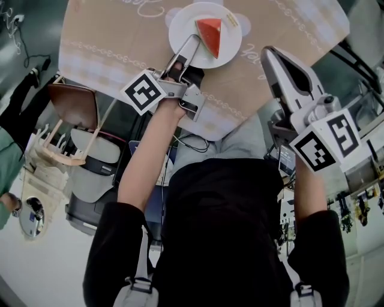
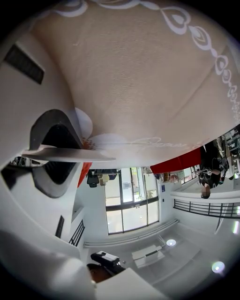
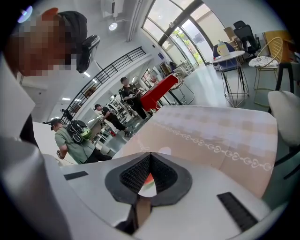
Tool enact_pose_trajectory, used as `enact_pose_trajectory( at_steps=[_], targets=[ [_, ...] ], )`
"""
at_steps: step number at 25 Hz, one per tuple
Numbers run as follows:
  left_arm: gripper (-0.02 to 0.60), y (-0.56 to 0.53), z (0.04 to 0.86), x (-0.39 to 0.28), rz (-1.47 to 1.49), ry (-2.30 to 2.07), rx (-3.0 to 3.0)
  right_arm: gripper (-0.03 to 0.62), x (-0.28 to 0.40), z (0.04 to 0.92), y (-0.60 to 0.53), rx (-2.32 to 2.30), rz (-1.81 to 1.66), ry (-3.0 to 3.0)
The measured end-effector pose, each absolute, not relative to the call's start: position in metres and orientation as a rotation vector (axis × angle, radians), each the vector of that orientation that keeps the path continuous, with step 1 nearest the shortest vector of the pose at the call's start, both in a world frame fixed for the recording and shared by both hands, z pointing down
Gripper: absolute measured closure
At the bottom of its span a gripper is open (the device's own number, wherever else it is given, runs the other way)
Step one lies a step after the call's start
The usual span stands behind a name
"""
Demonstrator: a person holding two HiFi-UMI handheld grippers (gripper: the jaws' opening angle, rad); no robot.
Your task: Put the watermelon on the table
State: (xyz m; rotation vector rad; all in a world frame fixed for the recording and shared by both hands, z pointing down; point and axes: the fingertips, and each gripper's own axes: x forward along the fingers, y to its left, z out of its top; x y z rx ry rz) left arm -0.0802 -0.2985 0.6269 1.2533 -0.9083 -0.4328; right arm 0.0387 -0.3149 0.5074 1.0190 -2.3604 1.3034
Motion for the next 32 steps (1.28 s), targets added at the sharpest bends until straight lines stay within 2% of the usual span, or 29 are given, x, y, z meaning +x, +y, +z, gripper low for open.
enact_pose_trajectory(
  at_steps=[11, 21, 32],
  targets=[
    [0.526, -0.295, 0.633, -0.089, -0.245, -1.035, 1.229, 0.583, 0.039, 0.498, -0.315, 1.017, 1.285, -2.375],
    [0.362, -0.297, 0.620, -0.093, -0.138, -1.057, 1.306, 0.583, 0.039, 0.490, -0.319, 1.016, 1.261, -2.381],
    [0.360, -0.284, 0.618, -0.101, -0.090, -1.078, 1.297, 0.583, 0.040, 0.482, -0.323, 1.011, 1.239, -2.403]
  ],
)
